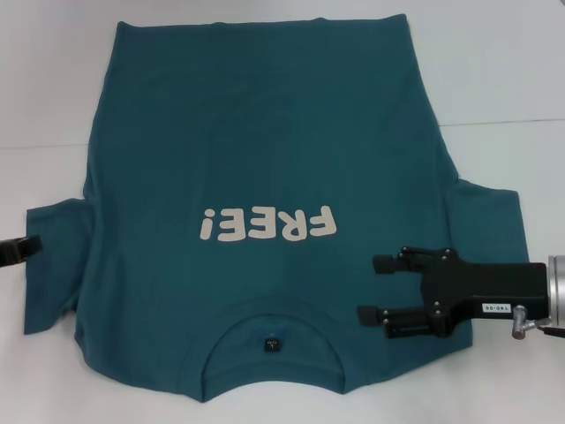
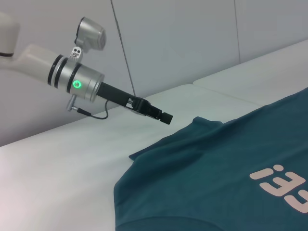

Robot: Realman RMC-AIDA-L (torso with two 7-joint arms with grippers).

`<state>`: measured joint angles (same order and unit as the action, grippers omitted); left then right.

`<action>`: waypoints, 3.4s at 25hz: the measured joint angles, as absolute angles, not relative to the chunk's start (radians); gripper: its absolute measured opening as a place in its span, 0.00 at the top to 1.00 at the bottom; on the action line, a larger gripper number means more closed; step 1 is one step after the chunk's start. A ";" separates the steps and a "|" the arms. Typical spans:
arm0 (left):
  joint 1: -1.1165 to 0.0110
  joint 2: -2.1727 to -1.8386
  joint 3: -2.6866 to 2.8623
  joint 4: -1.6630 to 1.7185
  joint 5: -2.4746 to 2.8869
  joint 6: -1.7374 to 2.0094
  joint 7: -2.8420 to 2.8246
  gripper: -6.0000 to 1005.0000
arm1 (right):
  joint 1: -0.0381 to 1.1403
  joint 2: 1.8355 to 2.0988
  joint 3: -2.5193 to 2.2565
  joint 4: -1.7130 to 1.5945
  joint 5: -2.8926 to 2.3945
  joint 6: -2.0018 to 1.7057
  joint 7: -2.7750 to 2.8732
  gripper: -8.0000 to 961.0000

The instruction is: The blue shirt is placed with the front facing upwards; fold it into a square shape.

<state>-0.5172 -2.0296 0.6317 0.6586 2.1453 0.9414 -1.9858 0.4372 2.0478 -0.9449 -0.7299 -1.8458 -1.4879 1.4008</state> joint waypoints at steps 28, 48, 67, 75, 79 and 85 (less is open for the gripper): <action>-0.504 -2.058 0.701 0.628 2.148 0.814 -2.047 0.14 | 0.437 2.049 -0.947 -0.741 -1.847 -1.488 1.413 0.04; -0.537 -2.072 0.695 0.626 2.124 0.872 -2.028 0.10 | 0.436 2.049 -0.950 -0.741 -1.847 -1.485 1.416 0.04; -0.548 -2.062 0.695 0.636 2.122 0.877 -2.023 0.94 | 0.437 2.049 -0.945 -0.741 -1.849 -1.488 1.424 0.04; -0.551 -2.053 0.696 0.642 2.128 0.900 -2.023 0.97 | 0.437 2.049 -0.945 -0.741 -1.848 -1.487 1.424 0.04; -0.540 -2.058 0.699 0.671 2.131 0.906 -2.020 0.97 | 0.437 2.049 -0.945 -0.741 -1.847 -1.483 1.424 0.04; -0.538 -2.054 0.697 0.673 2.135 0.923 -2.020 0.97 | 0.437 2.049 -0.945 -0.741 -1.847 -1.481 1.424 0.04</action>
